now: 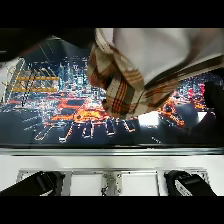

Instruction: Fold the clothes and pants, and hang the long-sleeved shirts on hangers.

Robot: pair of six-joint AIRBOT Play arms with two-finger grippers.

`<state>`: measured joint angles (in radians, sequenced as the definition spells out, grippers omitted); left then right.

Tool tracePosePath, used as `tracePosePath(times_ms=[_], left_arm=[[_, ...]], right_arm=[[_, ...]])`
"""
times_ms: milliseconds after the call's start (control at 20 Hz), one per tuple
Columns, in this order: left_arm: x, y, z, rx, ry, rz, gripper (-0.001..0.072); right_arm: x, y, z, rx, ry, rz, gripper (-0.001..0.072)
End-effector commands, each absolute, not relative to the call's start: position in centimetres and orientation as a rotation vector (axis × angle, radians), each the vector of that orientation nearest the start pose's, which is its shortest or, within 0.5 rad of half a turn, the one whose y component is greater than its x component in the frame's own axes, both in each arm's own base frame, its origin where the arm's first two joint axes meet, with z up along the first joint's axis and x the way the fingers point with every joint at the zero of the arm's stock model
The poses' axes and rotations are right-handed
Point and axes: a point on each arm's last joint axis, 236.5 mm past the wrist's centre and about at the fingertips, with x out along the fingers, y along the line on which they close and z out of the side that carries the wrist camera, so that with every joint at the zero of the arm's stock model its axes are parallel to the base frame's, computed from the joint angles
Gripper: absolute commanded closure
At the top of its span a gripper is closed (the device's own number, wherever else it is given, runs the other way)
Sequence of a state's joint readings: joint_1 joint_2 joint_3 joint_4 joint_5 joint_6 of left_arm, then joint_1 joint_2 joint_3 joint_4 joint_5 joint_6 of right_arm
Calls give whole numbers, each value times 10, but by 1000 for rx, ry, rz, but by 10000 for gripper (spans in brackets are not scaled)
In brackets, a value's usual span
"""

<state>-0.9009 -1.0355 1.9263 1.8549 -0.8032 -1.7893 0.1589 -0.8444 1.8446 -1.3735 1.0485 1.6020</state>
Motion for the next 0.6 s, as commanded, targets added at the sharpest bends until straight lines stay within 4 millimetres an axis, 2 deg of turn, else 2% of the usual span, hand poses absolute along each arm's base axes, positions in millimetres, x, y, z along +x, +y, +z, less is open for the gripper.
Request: tracePosePath(times_ms=[0, 150, 250, 300, 400, 450, 500, 550], left_arm=[[206, -237, 598, -214, -381, -800, 678], [199, -227, 625, -249, -444, -795, 678], [205, -236, 632, -198, -476, -777, 678], [212, -243, 631, -172, -477, -767, 679], [246, -253, 612, -140, -420, -713, 679], [271, -253, 596, -158, -365, -676, 678], [303, -249, 571, -195, -281, -628, 679], [337, -243, 536, -208, -171, -563, 679]], right_arm=[[223, 83, 562, 181, -200, 376, 678], [209, 78, 581, 192, -284, 372, 677], [213, 78, 582, 200, -286, 371, 678], [220, 79, 579, 215, -269, 372, 678], [241, 83, 564, 214, -208, 369, 678], [259, 83, 548, 216, -138, 352, 678], [277, 80, 527, 216, -58, 318, 678], [298, 76, 500, 199, 43, 273, 678]])
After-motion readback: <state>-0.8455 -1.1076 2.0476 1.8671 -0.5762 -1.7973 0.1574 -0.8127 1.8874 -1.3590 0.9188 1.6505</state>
